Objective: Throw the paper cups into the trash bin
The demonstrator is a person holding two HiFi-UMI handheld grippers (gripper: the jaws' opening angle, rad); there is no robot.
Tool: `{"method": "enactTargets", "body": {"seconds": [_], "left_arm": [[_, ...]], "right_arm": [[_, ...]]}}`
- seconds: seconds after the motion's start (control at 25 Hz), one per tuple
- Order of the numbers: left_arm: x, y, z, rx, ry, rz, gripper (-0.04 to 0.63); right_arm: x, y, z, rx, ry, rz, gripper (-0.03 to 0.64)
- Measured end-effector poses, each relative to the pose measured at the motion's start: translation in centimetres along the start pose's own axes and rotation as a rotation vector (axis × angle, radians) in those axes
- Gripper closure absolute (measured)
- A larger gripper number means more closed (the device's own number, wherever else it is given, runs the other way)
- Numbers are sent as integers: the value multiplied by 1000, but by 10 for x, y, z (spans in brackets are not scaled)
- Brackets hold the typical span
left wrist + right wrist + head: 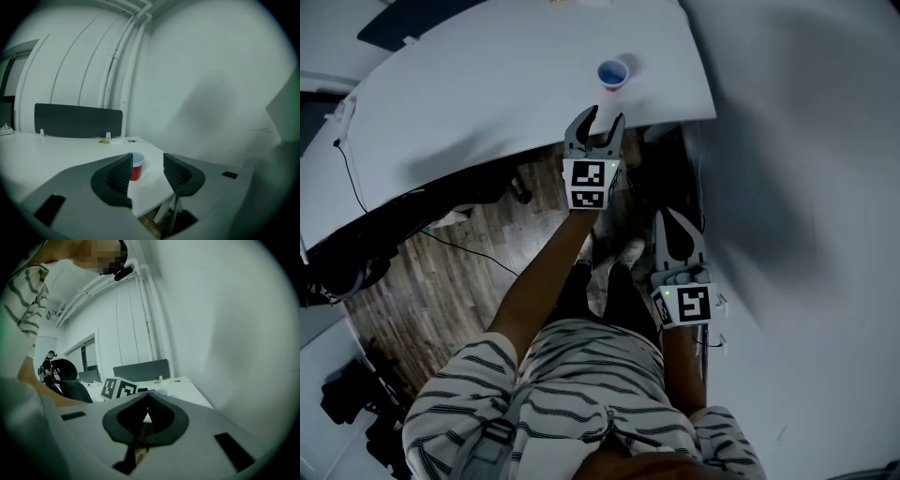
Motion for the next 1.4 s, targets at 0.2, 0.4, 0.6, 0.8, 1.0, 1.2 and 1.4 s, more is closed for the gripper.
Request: {"method": "enactTargets", "body": {"seconds": [0.2, 0.4, 0.6, 0.8, 1.0, 1.2, 1.4], "left_arm": [[-11, 6, -22, 14, 28, -5, 358], [-21, 16, -43, 32, 51, -11, 336], [-29, 19, -59, 41, 75, -18, 301], [-31, 27, -77, 46, 98, -19, 282], [-35, 31, -97, 51, 123, -37, 273], [-37, 36, -112, 67, 138, -31, 270], [-36, 39, -125, 70, 151, -36, 265]], "right_arm": [[-5, 0, -4, 11, 15, 4, 606], [-9, -1, -9, 13, 26, 7, 606], [-13, -1, -13, 17, 43, 16, 607], [-17, -3, -18, 16, 56, 10, 607], [-21, -5, -22, 17, 67, 12, 607], [-21, -6, -26, 20, 72, 13, 607], [-23, -7, -28, 19, 82, 8, 606]]}}
Point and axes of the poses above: the fingertips, and each gripper's own axes: z backward along the fingers, y to its left, x out of its top, the point moved 10 cm from there along z, backward along the fingers, and after that the axes turned 6 degrees about y, right-handed, at the moved point
